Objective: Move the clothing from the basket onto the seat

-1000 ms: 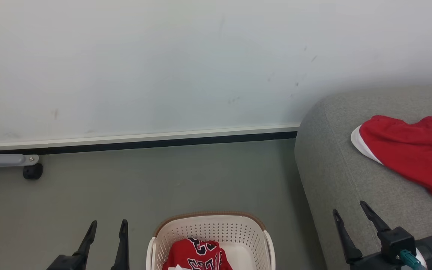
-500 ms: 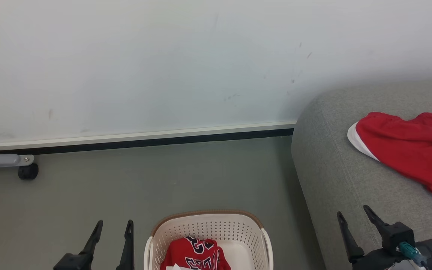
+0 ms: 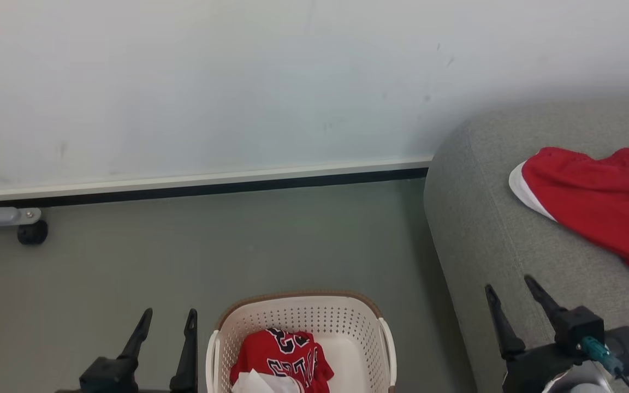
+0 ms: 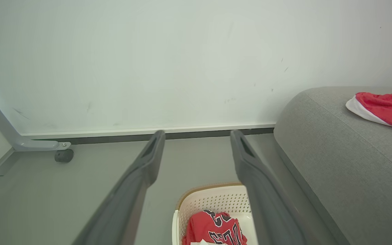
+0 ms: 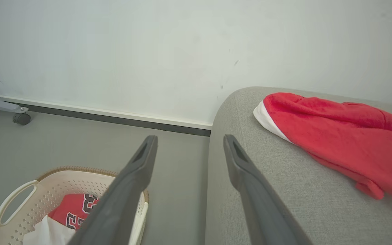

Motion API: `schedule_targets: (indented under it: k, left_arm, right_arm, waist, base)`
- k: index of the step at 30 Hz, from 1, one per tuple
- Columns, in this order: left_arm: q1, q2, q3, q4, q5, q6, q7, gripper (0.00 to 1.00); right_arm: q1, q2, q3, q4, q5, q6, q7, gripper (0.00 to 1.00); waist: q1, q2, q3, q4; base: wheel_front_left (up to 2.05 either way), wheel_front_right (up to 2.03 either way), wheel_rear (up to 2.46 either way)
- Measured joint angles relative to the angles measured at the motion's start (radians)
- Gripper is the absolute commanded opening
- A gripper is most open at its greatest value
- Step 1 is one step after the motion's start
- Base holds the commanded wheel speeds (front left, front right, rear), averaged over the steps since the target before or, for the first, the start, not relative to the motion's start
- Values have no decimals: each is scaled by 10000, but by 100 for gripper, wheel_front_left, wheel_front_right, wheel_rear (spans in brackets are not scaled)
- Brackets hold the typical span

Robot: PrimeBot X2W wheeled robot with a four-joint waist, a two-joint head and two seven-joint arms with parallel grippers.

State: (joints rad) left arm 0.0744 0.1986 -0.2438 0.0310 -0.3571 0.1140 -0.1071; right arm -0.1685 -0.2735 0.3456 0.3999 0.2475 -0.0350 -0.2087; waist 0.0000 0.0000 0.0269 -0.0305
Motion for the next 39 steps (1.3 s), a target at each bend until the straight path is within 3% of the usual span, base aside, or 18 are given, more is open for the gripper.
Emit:
schedule_targets:
  k: [10, 21, 34, 39]
  left_arm:
    - [-1179, 2, -178, -127, 82, -15, 372, 100]
    - [-2896, 6, -909, 476, 621, -384, 1338, 100]
    - [-5236, 234, -1881, 1699, 1499, -988, 3179, 100]
    - [-6031, 422, -2389, 2385, 1964, -1450, 3965, 100]
  right_arm:
    - [-694, 48, -142, -1012, -17, -92, -201, 100]
    - [-1647, 192, -188, -2109, -178, -188, -305, 100]
    - [-2938, 543, -211, -3204, -284, -217, -393, 100]
    - [-3407, 610, -280, -3427, -368, -263, -397, 100]
  waist:
    - [1, 1, 1163, -78]
    - [2, 1, 2650, -231]
    - [3, 2, 4451, -634]
    - [2, 2, 5142, -846]
  base:
    - [0, 0, 0]
    - [0, 0, 0]
    - [0, 0, 0]
    - [0, 0, 0]
